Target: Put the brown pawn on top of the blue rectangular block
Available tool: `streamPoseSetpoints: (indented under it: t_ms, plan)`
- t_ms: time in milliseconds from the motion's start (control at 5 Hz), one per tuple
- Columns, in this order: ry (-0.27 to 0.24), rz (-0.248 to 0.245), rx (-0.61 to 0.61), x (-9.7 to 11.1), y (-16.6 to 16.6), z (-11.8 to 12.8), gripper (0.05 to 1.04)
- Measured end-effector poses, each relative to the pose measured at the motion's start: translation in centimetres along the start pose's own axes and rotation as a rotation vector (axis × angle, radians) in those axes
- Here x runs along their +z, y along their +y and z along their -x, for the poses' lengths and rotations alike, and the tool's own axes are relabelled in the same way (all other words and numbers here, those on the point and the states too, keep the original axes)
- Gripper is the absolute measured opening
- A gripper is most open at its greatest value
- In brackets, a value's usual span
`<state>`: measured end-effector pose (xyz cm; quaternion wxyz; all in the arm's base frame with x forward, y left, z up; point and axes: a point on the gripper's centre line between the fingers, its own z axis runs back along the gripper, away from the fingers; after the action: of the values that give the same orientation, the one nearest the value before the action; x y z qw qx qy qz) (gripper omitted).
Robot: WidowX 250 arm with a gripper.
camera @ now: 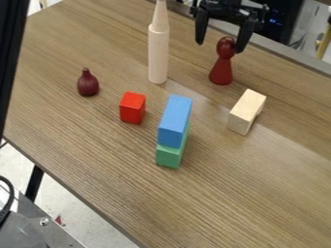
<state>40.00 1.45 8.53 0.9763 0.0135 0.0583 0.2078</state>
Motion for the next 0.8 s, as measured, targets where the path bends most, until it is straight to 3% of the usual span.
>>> streamPoseSetpoints:
  t_ms: [400,600,800]
  plan:
    - [0.004,0.047,-0.015,-1.5,-1.1,-0.5,0.999]
    - [-0.008,0.051,-0.025,-1.6,-1.8,-1.2,0.948]
    - [-0.017,0.046,-0.008,-2.0,-1.8,-1.2,0.665]
